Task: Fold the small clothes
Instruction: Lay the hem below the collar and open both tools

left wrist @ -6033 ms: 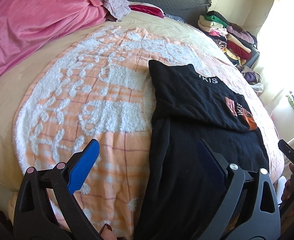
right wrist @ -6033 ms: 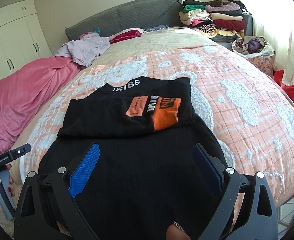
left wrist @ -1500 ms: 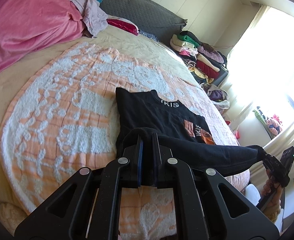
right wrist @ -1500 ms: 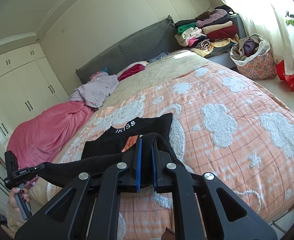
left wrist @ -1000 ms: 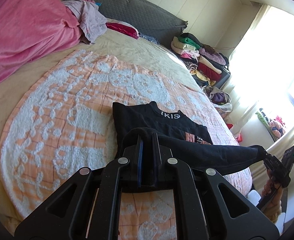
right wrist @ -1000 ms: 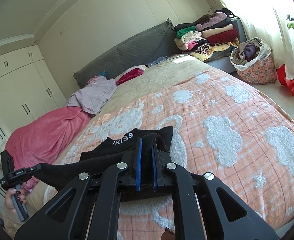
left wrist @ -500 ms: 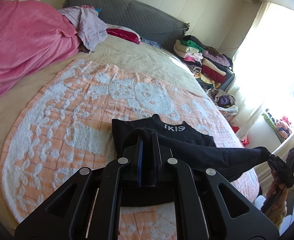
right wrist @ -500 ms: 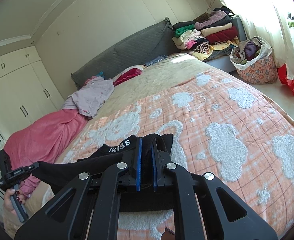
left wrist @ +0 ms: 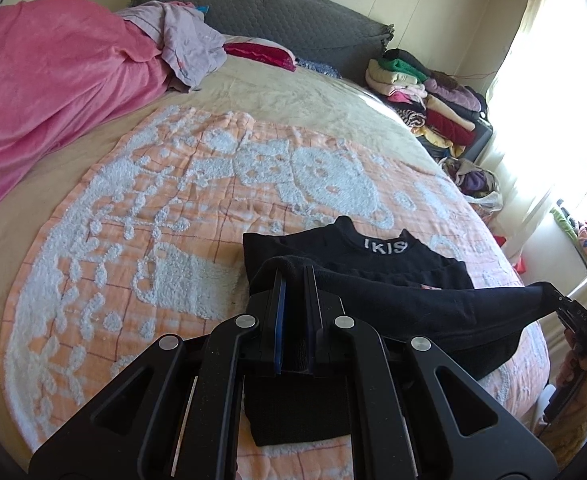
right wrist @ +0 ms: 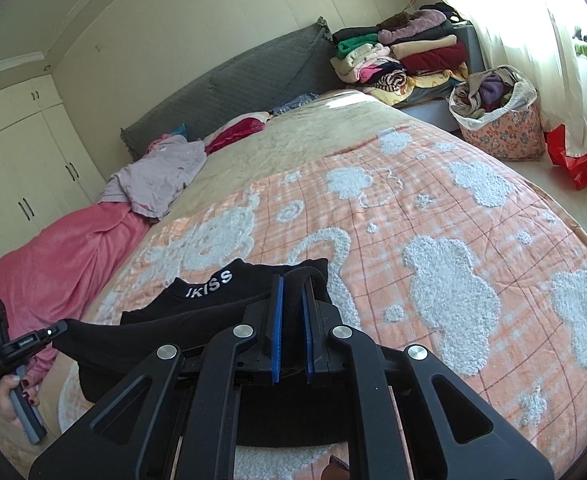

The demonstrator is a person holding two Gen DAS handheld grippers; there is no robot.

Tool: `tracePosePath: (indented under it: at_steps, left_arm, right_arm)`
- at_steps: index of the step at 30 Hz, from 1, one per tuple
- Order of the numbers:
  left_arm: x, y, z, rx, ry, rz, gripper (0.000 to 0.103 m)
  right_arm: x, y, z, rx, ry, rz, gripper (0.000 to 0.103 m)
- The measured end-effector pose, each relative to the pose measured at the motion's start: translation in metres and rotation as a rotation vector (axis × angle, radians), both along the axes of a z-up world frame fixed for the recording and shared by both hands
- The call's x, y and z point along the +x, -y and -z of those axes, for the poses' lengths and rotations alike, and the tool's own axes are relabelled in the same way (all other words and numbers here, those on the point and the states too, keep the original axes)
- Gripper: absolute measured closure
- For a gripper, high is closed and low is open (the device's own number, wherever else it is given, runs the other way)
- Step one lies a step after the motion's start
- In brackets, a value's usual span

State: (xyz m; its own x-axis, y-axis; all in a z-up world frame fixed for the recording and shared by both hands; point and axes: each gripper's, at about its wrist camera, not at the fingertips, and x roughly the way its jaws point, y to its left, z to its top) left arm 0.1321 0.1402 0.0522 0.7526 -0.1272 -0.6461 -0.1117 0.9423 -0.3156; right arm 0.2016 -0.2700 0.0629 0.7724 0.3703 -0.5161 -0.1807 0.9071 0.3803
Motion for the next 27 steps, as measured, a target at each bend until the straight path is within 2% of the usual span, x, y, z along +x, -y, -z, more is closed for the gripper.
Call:
tracePosePath:
  at_steps: [11, 16, 17, 18, 19, 20, 22, 27]
  left_arm:
    - [0.015, -0.003, 0.023, 0.012, -0.048, -0.013, 0.1]
    - [0.019, -0.006, 0.028, 0.02, -0.06, -0.032, 0.097]
    - [0.018, -0.007, 0.028, 0.025, -0.059, -0.038, 0.097]
    - [0.018, -0.008, 0.027, 0.025, -0.057, -0.042, 0.096]
    - [0.016, -0.01, 0.025, 0.021, -0.051, -0.048, 0.09]
    - [0.015, -0.011, 0.023, 0.021, -0.044, -0.053, 0.085]
    - [0.01, -0.011, 0.017, 0.038, -0.026, -0.063, 0.082]
    - [-0.004, 0.002, 0.005, 0.084, 0.008, -0.045, 0.08]
  right_arm:
    - [0.021, -0.01, 0.016, -0.04, -0.046, 0.015, 0.095]
    - [0.026, -0.007, 0.021, -0.055, -0.055, 0.042, 0.089]
    - [0.026, -0.006, 0.021, -0.051, -0.057, 0.045, 0.087]
    - [0.026, -0.004, 0.021, -0.045, -0.06, 0.045, 0.077]
    - [0.025, -0.003, 0.021, -0.041, -0.06, 0.044, 0.066]
    - [0.023, -0.002, 0.02, -0.042, -0.054, 0.045, 0.064]
    - [0.019, -0.003, 0.017, -0.049, -0.042, 0.04, 0.064]
    - [0.004, -0.022, 0.01, -0.11, -0.012, -0.03, 0.062]
